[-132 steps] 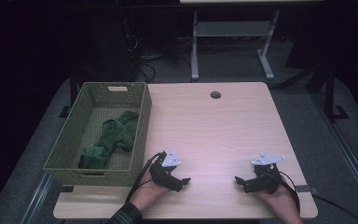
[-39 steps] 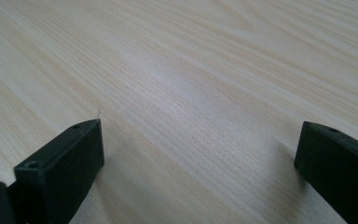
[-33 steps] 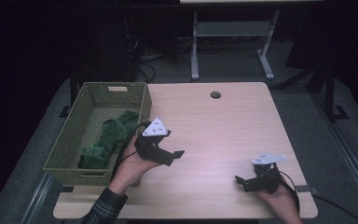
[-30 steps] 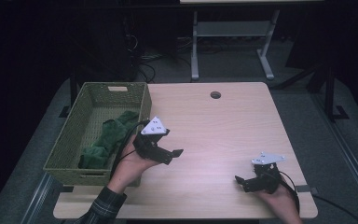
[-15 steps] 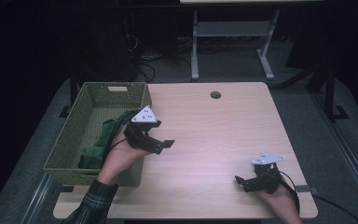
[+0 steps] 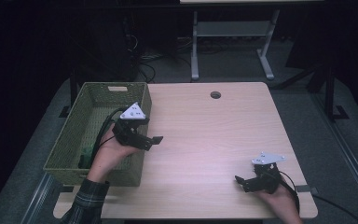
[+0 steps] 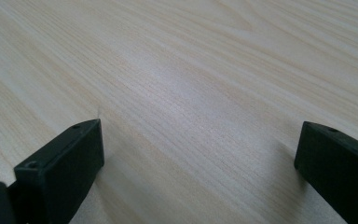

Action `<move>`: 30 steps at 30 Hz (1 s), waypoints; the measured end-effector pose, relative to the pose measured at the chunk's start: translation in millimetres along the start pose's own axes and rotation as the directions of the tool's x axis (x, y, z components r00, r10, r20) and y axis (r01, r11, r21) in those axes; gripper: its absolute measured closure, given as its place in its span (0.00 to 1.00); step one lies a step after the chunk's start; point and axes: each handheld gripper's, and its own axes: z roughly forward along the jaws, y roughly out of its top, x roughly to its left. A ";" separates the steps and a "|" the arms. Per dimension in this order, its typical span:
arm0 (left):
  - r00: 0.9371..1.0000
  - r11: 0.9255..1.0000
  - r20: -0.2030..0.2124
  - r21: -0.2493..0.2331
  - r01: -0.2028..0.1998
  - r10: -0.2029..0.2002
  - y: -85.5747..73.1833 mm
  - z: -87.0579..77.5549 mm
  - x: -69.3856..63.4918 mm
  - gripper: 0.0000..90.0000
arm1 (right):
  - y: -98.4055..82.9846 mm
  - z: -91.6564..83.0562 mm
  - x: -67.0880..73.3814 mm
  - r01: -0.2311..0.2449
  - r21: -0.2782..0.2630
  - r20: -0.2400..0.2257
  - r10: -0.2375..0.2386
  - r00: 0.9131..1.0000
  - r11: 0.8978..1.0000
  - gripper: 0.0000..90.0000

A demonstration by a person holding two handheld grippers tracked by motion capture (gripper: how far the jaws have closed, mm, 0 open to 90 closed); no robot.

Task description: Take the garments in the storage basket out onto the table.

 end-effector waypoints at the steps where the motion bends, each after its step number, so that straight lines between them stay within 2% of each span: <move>1: 1.000 1.000 -0.002 0.005 0.001 0.000 -0.7 -1.6 1.3 0.15 | 0.0 0.0 0.0 0.000 0.000 0.000 0.000 1.000 1.000 0.01; 13: 0.999 0.999 -0.044 0.024 0.029 -0.028 -11.8 -19.6 22.3 0.16 | 0.0 0.0 -0.3 0.002 0.001 0.002 -0.002 1.000 1.000 0.01; 21: 0.995 0.997 -0.078 0.044 0.065 -0.062 -22.6 -28.4 35.2 0.16 | 0.0 0.1 -0.2 -0.001 -0.001 0.002 0.001 1.000 1.000 0.01; 25: 0.993 0.996 -0.095 0.063 0.070 -0.063 -28.6 -30.9 42.7 0.16 | 0.0 0.1 -0.2 -0.002 -0.001 0.002 0.002 1.000 1.000 0.01; 30: 0.989 0.992 -0.122 0.082 0.091 -0.081 -37.5 -36.1 52.4 0.16 | 0.0 0.2 -0.2 -0.002 -0.001 0.002 0.002 1.000 1.000 0.01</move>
